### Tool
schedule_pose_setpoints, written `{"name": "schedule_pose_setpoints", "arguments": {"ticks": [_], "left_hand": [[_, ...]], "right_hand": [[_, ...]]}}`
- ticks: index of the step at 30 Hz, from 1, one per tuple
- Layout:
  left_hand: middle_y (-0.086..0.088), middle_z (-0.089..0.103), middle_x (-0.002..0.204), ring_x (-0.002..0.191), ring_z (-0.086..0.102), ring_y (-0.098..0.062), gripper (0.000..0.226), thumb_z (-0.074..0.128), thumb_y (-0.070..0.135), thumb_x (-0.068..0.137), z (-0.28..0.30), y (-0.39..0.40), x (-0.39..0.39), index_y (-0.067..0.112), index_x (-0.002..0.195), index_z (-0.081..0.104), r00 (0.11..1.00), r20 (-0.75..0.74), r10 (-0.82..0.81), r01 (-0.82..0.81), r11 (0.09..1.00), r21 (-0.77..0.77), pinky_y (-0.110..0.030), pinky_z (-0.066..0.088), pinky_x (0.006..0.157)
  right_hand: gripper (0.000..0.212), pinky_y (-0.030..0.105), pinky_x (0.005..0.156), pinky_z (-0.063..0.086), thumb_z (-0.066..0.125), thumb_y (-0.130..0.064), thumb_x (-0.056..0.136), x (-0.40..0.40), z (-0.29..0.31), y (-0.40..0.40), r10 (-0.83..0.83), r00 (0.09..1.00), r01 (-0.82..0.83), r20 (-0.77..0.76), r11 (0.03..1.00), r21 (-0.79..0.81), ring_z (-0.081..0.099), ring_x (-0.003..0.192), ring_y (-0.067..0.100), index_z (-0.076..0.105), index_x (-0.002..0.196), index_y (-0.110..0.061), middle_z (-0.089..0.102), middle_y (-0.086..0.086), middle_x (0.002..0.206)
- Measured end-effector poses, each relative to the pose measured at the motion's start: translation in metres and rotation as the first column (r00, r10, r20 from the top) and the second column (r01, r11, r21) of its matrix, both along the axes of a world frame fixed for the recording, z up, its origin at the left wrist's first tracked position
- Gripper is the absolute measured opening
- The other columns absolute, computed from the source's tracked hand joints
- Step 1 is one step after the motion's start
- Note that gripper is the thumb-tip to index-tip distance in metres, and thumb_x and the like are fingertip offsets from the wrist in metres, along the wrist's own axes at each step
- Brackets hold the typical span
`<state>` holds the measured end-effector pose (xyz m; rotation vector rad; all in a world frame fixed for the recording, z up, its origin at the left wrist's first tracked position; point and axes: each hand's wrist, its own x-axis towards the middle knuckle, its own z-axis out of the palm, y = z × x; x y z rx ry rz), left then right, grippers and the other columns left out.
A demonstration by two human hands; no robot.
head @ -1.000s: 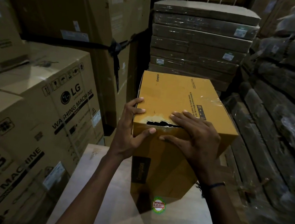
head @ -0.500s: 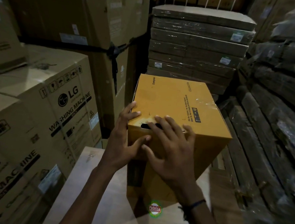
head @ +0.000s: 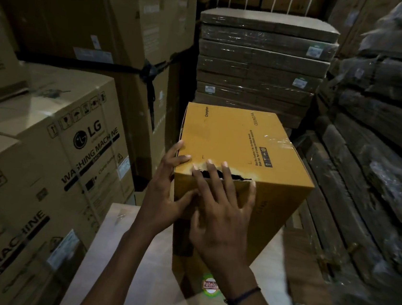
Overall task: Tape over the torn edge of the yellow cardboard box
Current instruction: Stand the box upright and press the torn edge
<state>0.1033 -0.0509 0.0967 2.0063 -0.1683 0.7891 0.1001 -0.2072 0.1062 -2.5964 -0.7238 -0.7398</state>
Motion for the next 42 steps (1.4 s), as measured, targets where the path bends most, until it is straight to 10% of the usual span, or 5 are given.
{"name": "schedule_pose_setpoints", "arguments": {"ticks": [24,35,42], "left_hand": [[0.014,0.026,0.169,0.155,0.028,-0.009,0.072,0.081,0.044,0.084,-0.001,0.007,0.0,0.042,0.142,0.038,0.998,0.035,-0.048,0.048,0.999,-0.004,-0.054,0.052,0.108],[0.01,0.027,0.169,0.154,0.032,-0.01,0.067,0.081,0.025,0.087,-0.008,0.012,0.001,0.019,0.144,0.046,0.995,0.003,-0.1,0.1,0.994,-0.032,-0.053,0.049,0.112],[0.013,0.028,0.167,0.155,0.029,-0.013,0.071,0.084,0.036,0.084,-0.003,0.012,0.002,0.037,0.141,0.042,0.996,0.017,-0.084,0.084,0.996,-0.008,-0.051,0.051,0.111]], "right_hand": [[0.107,0.062,0.129,0.011,0.074,-0.029,0.076,-0.002,-0.006,-0.014,-0.324,0.946,0.323,-0.013,0.94,0.108,0.003,0.165,0.026,0.019,0.168,-0.025,0.01,0.007,0.177],[0.098,0.072,0.124,0.005,0.075,-0.022,0.081,-0.018,-0.016,0.044,-0.093,0.992,0.085,0.08,0.991,0.099,0.016,0.163,0.025,0.027,0.166,-0.018,0.023,0.004,0.174],[0.09,0.076,0.122,0.008,0.069,-0.025,0.082,0.002,-0.012,0.001,-0.127,0.988,0.121,0.083,0.99,0.076,0.022,0.161,0.015,0.032,0.164,-0.028,0.028,-0.004,0.173]]}}
